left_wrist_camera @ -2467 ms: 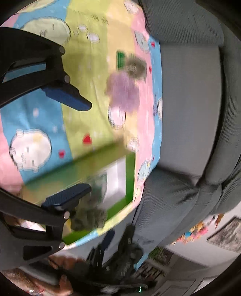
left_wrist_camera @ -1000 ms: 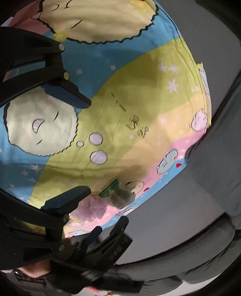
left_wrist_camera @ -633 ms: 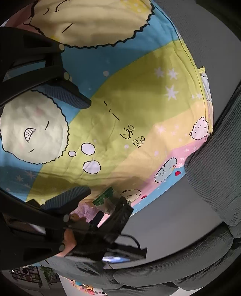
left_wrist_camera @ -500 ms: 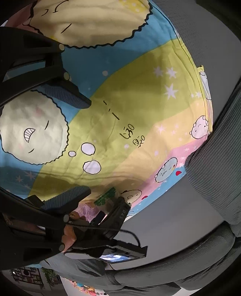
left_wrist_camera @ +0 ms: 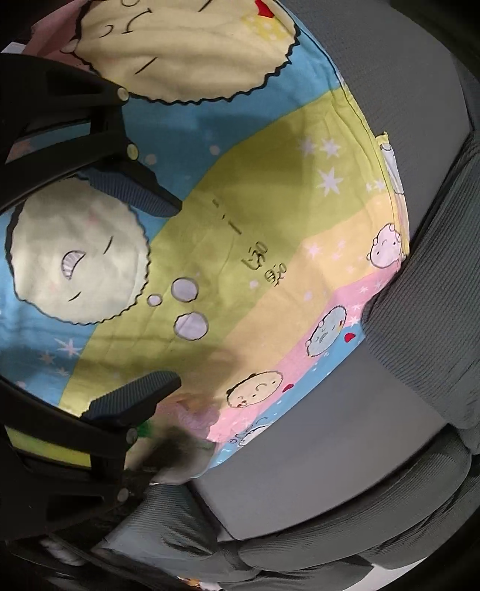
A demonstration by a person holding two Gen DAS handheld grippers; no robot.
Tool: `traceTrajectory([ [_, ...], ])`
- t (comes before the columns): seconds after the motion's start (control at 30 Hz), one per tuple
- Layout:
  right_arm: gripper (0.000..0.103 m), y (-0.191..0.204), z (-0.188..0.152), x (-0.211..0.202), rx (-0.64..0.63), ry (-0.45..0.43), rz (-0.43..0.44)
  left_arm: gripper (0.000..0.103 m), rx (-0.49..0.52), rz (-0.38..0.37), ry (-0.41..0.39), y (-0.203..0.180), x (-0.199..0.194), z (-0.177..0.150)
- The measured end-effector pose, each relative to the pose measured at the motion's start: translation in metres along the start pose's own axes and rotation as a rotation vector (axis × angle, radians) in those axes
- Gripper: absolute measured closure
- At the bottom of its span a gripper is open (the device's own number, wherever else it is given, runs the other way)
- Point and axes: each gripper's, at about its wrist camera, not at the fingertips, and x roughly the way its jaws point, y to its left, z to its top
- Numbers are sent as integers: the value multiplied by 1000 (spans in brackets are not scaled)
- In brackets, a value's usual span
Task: Organize objects
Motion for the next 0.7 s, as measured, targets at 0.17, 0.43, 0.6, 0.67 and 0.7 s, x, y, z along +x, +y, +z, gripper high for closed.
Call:
traceTrajectory([
  [0.17, 48, -27, -44, -16, 57, 73, 13, 18, 61, -49, 21, -18, -2, -13],
  [0.43, 42, -60, -84, -20, 87, 129, 51, 18, 153, -62, 92, -44, 11, -36],
  [0.6, 33, -71, -81, -33, 107, 67, 62, 18, 218, -85, 136, -63, 16, -53],
  [0.67, 33, -77, -79, -39, 103, 51, 85, 18, 263, -68, 136, -70, 16, -58],
  [0.7, 33, -82, -78, -43, 119, 37, 88, 18, 284, -59, 138, -73, 17, -61],
])
